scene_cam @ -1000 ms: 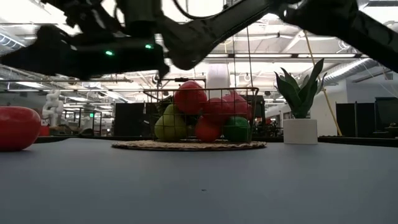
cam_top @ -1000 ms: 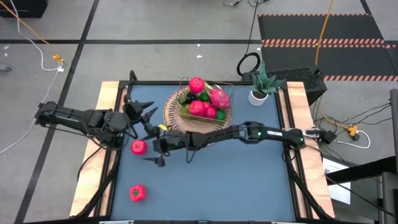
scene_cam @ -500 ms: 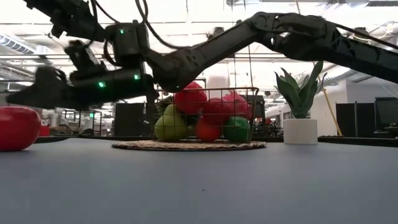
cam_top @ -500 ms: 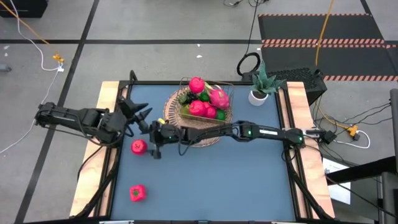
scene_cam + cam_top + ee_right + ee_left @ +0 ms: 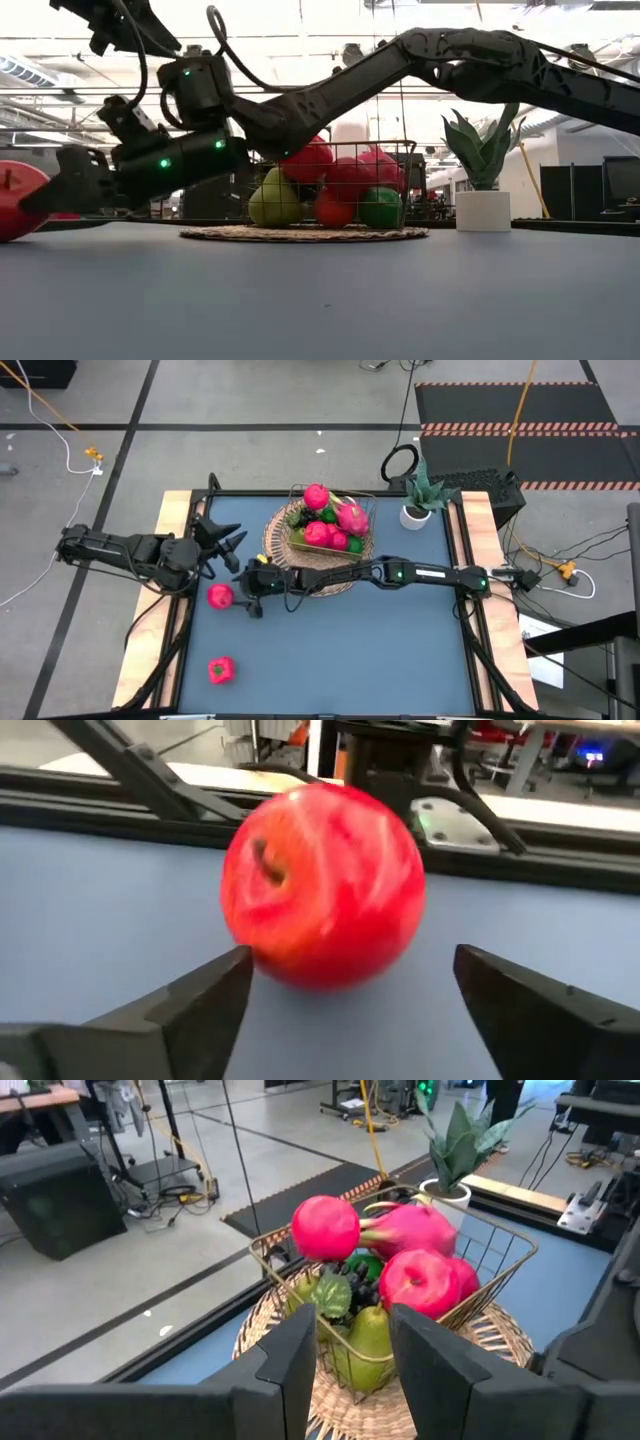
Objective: Build produce basket
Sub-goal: Put the bell pepper into the gold wire basket
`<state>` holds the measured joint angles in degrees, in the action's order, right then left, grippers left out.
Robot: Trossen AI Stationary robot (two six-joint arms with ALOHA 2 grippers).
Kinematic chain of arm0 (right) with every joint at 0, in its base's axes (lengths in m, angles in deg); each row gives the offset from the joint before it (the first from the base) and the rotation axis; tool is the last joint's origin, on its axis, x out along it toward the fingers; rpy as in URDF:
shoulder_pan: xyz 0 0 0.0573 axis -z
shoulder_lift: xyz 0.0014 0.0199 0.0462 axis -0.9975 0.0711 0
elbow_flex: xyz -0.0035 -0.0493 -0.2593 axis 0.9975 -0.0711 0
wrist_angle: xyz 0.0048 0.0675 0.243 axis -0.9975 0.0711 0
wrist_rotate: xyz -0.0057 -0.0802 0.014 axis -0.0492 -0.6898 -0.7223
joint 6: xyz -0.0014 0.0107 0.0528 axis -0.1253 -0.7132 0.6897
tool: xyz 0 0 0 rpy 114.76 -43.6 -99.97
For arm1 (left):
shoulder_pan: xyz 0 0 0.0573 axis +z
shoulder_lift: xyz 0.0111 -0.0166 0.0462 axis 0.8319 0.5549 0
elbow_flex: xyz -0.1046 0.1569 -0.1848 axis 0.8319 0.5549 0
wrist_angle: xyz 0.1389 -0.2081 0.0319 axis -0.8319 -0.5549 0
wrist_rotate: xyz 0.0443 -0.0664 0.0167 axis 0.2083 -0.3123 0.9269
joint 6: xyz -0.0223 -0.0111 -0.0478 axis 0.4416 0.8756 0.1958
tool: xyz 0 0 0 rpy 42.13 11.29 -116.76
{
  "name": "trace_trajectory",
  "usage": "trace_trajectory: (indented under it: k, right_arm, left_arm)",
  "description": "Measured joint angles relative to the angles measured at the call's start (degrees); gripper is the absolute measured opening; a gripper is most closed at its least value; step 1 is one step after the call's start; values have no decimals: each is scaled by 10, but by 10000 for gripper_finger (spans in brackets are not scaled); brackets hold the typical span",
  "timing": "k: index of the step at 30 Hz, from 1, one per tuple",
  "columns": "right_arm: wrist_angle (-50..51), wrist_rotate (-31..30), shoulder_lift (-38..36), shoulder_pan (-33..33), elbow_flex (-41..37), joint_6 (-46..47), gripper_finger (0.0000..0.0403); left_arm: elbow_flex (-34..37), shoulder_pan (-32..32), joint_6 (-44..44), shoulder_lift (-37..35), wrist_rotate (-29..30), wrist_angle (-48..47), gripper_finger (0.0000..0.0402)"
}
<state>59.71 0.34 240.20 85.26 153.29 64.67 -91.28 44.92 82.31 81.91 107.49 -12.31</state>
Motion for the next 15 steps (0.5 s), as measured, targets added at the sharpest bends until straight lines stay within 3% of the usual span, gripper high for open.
trace_trajectory:
  k: [5,15]
  right_arm:
    - [21,-15,1,1,0,12,276]
    - [57,-31,-4,0,0,22,113]
  left_arm:
    - [0,0,-16,0,0,6,131]
    - [0,0,-28,-1,-10,-12,131]
